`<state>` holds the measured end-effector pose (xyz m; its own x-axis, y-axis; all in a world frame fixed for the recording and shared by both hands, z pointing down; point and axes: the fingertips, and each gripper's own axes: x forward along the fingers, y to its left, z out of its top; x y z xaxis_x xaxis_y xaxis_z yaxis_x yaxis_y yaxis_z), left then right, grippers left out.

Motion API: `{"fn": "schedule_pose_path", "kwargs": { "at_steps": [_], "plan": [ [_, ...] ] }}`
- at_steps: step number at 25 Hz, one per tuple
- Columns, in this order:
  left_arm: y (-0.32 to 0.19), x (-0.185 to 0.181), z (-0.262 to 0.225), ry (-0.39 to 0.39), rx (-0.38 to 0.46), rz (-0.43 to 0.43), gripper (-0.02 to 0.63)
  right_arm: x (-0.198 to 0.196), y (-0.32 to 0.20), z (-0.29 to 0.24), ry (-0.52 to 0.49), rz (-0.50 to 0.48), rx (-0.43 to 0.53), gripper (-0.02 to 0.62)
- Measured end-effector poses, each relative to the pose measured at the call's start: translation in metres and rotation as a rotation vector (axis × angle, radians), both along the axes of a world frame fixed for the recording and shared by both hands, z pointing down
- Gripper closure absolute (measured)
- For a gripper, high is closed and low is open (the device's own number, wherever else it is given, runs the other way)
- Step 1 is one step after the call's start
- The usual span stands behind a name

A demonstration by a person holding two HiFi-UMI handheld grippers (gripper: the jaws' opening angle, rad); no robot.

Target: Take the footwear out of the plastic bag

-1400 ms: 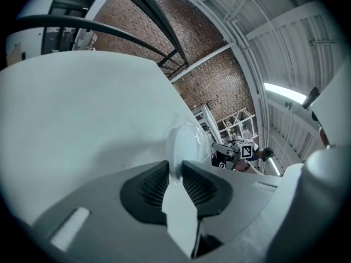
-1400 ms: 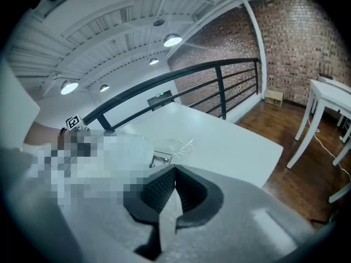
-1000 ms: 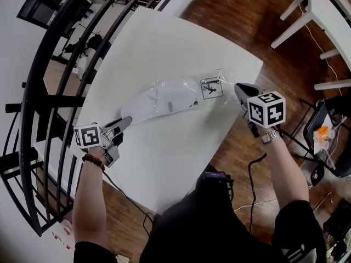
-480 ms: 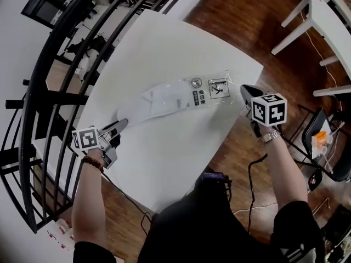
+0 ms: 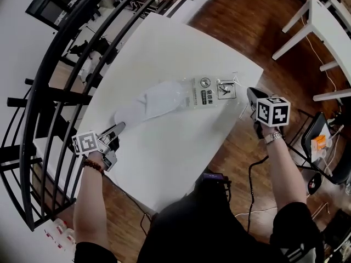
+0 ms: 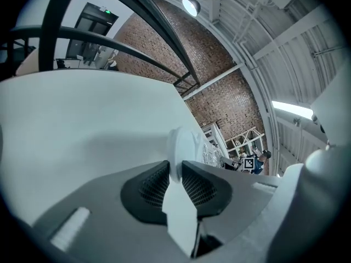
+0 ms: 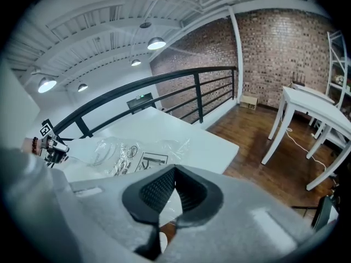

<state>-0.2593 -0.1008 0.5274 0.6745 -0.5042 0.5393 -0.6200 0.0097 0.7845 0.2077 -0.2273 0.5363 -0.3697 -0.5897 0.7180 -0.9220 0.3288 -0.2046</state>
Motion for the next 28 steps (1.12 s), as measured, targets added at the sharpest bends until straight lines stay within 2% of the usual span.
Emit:
{"fn": "schedule_pose_path", "kwargs": {
  "at_steps": [8, 13, 15, 17, 19, 21, 28],
  "plan": [
    [0.009, -0.010, -0.007, 0.005, 0.014, -0.069, 0.518, 0.013, 0.001, -0.003, -0.006, 0.060, -0.005, 0.601],
    [0.016, -0.013, -0.019, 0.081, 0.038, -0.125, 0.518, 0.018, 0.003, -0.007, 0.001, 0.092, -0.002, 0.601],
    [0.014, -0.006, -0.029, 0.154, 0.061, -0.144, 0.520, 0.021, 0.004, -0.007, 0.002, 0.113, -0.007, 0.601],
    [0.014, -0.006, -0.030, 0.179, 0.073, -0.157, 0.520, 0.023, 0.003, -0.005, -0.001, 0.132, -0.011, 0.601],
    [0.017, -0.012, -0.025, 0.157, 0.072, -0.168, 0.520, 0.024, 0.002, -0.004, -0.007, 0.148, -0.013, 0.601],
    [0.022, -0.025, -0.015, 0.092, 0.050, -0.190, 0.520, 0.025, 0.002, -0.003, -0.008, 0.159, -0.013, 0.601],
    [0.034, -0.042, -0.005, 0.032, 0.023, -0.246, 0.520, 0.035, 0.006, 0.000, -0.016, 0.210, -0.021, 0.601]
  ]
}}
